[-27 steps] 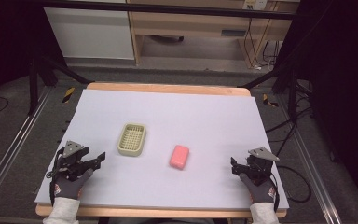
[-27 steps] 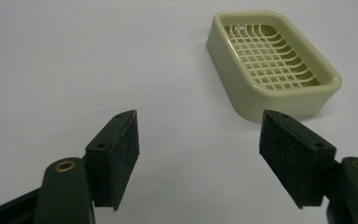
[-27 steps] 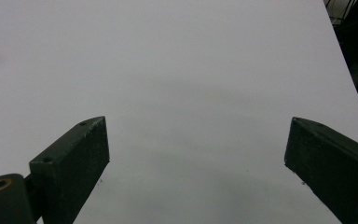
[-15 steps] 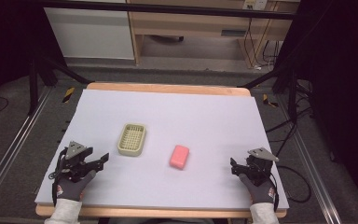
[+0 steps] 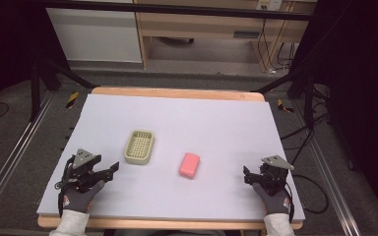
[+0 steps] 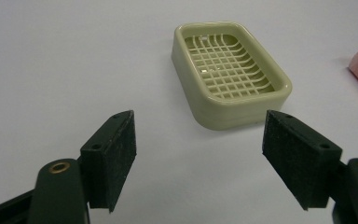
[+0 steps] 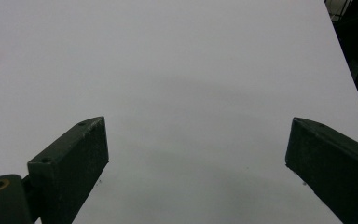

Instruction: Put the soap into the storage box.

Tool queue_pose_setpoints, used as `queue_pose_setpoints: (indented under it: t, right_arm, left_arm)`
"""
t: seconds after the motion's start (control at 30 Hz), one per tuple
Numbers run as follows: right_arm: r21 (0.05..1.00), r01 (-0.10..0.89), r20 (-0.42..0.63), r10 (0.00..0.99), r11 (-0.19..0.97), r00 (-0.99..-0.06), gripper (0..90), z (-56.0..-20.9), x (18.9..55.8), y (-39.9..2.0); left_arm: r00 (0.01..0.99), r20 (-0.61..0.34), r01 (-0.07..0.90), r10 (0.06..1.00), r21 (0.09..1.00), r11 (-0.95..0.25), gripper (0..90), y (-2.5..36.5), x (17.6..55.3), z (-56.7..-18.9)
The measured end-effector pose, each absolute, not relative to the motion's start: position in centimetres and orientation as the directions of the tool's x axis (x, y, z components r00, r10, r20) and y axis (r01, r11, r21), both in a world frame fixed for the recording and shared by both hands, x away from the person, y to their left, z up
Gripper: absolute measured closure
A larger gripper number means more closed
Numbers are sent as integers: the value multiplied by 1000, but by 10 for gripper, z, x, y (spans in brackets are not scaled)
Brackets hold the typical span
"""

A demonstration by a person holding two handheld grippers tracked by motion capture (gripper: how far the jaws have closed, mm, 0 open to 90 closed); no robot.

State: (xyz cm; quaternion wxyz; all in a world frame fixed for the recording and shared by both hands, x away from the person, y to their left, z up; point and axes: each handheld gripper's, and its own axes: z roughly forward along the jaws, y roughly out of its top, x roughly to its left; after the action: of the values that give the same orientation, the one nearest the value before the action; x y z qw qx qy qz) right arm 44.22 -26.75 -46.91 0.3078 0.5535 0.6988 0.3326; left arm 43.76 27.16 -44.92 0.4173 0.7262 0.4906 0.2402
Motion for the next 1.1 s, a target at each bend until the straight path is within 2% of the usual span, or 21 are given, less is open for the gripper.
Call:
queue_pose_setpoints:
  t: [1.1]
  right_arm:
    - [808, 570, -47, 980, 151, -193, 58, -469, 443, -267]
  left_arm:
    - [452, -63, 490, 890, 851, -188, 213, 249, 436, -441]
